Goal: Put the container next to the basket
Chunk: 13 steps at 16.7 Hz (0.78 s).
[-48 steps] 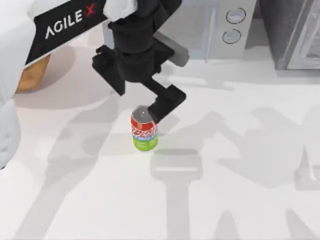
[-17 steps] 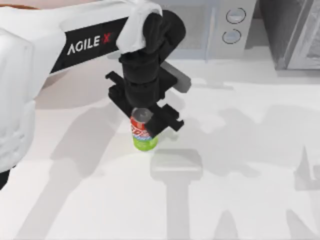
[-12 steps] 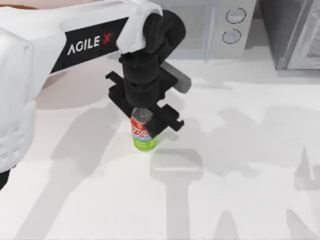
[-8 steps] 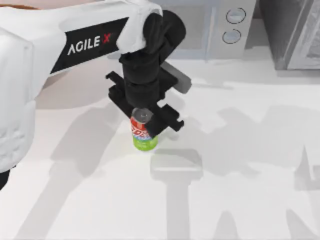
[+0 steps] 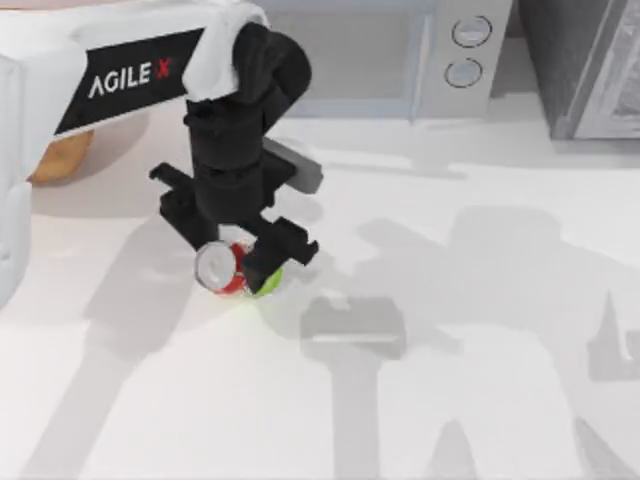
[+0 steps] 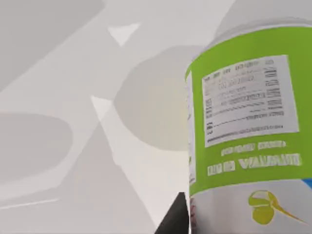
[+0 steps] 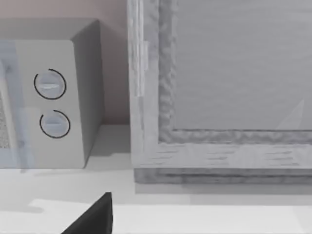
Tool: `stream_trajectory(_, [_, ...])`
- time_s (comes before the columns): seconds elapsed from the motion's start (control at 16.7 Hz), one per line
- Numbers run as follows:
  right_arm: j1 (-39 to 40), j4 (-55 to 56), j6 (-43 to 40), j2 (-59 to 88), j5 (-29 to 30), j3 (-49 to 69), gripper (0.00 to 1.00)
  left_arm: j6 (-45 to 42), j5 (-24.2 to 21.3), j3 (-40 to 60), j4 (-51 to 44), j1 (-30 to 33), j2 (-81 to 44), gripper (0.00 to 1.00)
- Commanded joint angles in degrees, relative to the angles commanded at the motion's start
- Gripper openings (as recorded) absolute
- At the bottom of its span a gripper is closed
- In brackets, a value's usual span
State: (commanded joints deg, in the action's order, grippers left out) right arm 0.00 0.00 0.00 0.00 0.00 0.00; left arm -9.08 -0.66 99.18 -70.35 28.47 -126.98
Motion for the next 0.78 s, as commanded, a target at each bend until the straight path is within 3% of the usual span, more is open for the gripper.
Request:
stream_trajectory(0.42, [0.00, 0.00, 0.00, 0.00, 0.00, 0.00, 1.00, 1.69, -0.07, -11.72, -5.47, -23.29, 5.21, 0.00])
stream_trajectory(0.78, [0.00, 0.00, 0.00, 0.00, 0.00, 0.00, 1.00, -7.15, 0.85, -11.03, 1.84, -44.10, 7.74, 0.00])
